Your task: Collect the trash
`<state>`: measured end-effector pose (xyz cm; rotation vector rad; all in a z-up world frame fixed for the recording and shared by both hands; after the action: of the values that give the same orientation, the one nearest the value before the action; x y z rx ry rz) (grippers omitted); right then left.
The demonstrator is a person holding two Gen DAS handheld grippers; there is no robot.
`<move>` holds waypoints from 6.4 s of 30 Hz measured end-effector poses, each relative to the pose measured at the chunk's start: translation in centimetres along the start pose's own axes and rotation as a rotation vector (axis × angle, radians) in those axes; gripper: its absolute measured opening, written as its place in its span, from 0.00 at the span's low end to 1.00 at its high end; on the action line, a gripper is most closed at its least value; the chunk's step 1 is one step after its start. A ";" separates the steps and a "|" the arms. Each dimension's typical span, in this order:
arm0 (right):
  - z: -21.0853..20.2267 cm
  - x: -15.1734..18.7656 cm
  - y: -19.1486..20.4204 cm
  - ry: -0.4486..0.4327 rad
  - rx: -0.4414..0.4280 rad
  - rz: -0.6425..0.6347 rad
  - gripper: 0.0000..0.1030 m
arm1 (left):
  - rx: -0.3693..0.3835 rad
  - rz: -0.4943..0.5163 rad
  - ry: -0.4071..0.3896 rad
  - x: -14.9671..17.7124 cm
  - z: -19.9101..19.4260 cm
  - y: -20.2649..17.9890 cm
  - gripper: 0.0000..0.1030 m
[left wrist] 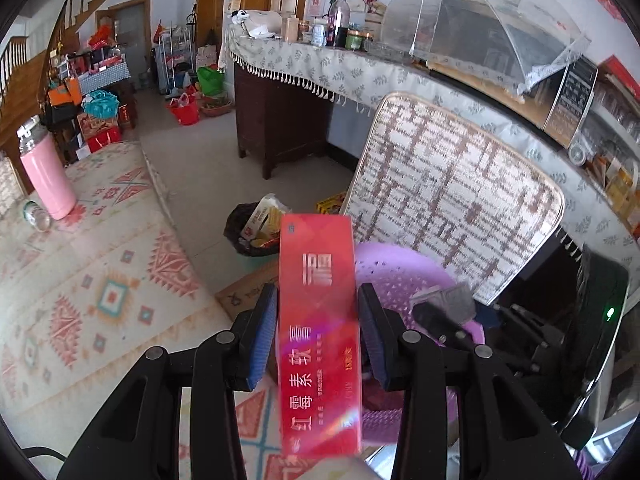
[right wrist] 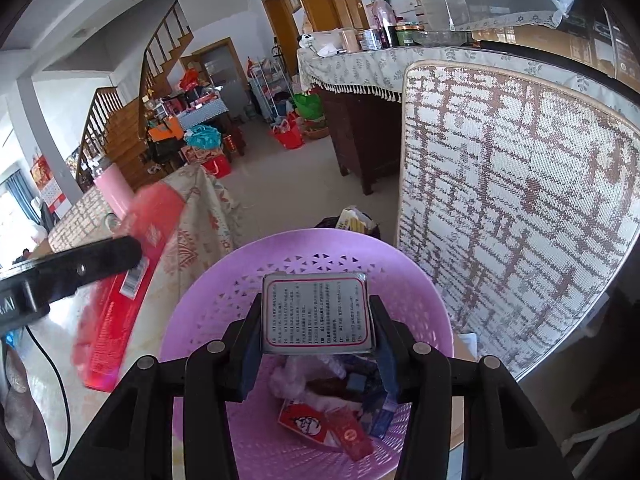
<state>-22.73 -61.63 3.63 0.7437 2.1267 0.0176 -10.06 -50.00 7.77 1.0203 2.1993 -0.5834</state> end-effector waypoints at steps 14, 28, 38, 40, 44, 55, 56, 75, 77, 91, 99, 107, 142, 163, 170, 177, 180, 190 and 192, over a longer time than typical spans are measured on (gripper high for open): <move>-1.0 1.1 -0.4 -0.010 0.003 0.042 0.70 | -0.066 -0.047 -0.058 2.2 -3.8 3.3 0.70; -3.5 3.5 2.0 -0.019 0.004 0.043 0.71 | -0.190 -0.046 -0.106 7.0 -9.7 5.7 0.78; -5.5 5.5 4.9 -0.036 0.014 0.008 0.72 | -0.311 -0.003 -0.237 9.5 -14.6 5.8 0.90; -6.0 5.9 5.6 -0.036 0.012 0.002 0.72 | -0.337 -0.002 -0.279 9.9 -16.0 5.9 0.91; -7.1 6.5 6.8 -0.044 0.016 -0.017 0.73 | -0.367 -0.020 -0.350 10.7 -18.4 6.4 0.95; -10.7 8.1 9.2 -0.092 0.049 -0.067 0.77 | -0.452 -0.091 -0.398 13.0 -22.2 7.8 0.97; -10.9 8.3 9.2 -0.093 0.052 -0.072 0.77 | -0.450 -0.088 -0.393 13.2 -22.2 7.7 0.97; -14.1 12.3 9.6 -0.095 0.109 -0.111 0.78 | -0.313 -0.080 -0.207 17.6 -19.5 5.2 0.98; -14.3 12.6 9.7 -0.093 0.114 -0.115 0.78 | -0.309 -0.086 -0.189 17.9 -19.2 5.0 0.98; -14.6 13.5 9.2 -0.079 0.130 -0.107 0.80 | -0.360 -0.091 -0.127 18.9 -17.9 4.8 0.98; -14.3 13.7 9.0 -0.072 0.133 -0.105 0.80 | -0.367 -0.079 -0.108 19.0 -17.2 4.6 0.98; -14.2 13.6 8.7 -0.071 0.142 -0.098 0.81 | -0.364 -0.068 -0.088 19.1 -16.5 4.4 0.98; -13.3 13.6 8.5 -0.051 0.143 -0.086 0.81 | -0.355 -0.078 -0.030 19.4 -14.5 4.9 0.98; -13.0 13.7 8.2 -0.049 0.135 -0.079 0.82 | -0.352 -0.074 -0.011 19.6 -13.8 4.8 0.98; -13.0 13.9 8.2 -0.051 0.133 -0.075 0.83 | -0.350 -0.074 -0.009 19.6 -13.7 4.8 0.98; -12.9 13.9 8.2 -0.049 0.129 -0.073 0.83 | -0.351 -0.076 -0.008 19.7 -13.6 4.8 0.98; -12.9 13.9 8.2 -0.048 0.126 -0.072 0.84 | -0.351 -0.074 -0.007 19.6 -13.6 4.8 0.98; -12.9 13.2 7.7 -0.069 0.119 -0.051 0.86 | -0.347 -0.071 0.001 19.2 -13.2 4.7 0.98; -12.7 13.2 7.4 -0.067 0.116 -0.044 0.86 | -0.350 -0.071 0.010 19.1 -13.1 4.7 0.98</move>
<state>-34.39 -45.62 4.02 0.7539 2.0933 -0.1532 -20.54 -29.43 2.88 0.7651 2.2498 -0.2110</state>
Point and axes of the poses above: each gripper's, at about its wrist camera, not at the fingertips, and z roughly the way its jaws point, y to its left, x to its underside, the point moved 3 cm from there along z, roughly the way its jaws point, and after that the axes turned 2 degrees about -y, right-handed, at the moved point
